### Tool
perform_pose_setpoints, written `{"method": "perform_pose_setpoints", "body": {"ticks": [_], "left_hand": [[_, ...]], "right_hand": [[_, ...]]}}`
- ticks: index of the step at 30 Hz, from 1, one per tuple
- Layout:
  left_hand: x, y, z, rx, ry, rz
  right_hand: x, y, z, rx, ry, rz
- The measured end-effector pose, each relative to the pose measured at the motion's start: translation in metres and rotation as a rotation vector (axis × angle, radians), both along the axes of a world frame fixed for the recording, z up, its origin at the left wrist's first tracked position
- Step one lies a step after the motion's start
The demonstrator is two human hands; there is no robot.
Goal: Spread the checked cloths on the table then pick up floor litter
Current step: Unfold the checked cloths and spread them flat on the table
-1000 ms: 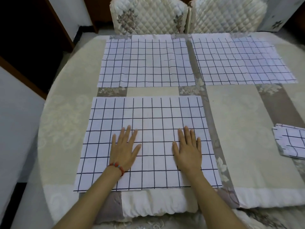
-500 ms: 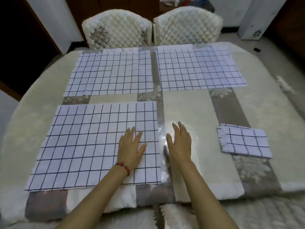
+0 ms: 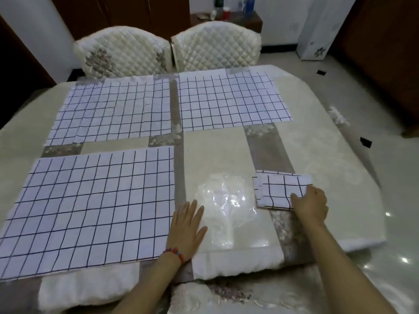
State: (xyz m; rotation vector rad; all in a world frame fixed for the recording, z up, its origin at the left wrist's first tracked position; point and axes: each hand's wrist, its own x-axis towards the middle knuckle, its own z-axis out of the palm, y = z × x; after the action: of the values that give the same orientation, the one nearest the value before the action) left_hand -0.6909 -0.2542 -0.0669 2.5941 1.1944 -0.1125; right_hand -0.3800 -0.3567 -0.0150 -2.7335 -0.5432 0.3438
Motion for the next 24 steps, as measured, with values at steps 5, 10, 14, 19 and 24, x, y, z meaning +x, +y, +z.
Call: {"method": "perform_pose_setpoints", "body": {"ticks": [5,10,14,19,24], "left_hand": [[-0.004,0.001,-0.004,-0.035,-0.029,0.008],[-0.003,0.003,0.002,-0.090,-0.021,-0.002],[0.008,0.006,0.026,-0.253,-0.205,0.102],[0.026,0.009,0.087,-0.203,-0.558,0.101],[0.036,0.028,0.161,-0.060,-0.801,0.051]], "right_hand": [[-0.004,0.009,0.003,0.174,0.124,-0.228],[-0.033,0.013,0.011,0.365,0.087,-0.134],[-0.059,0.026,0.034,0.479,0.055,0.091],[-0.095,0.043,0.079,0.589,0.048,0.323],[-0.132,0.053,0.125,0.715,-0.023,0.574]]}}
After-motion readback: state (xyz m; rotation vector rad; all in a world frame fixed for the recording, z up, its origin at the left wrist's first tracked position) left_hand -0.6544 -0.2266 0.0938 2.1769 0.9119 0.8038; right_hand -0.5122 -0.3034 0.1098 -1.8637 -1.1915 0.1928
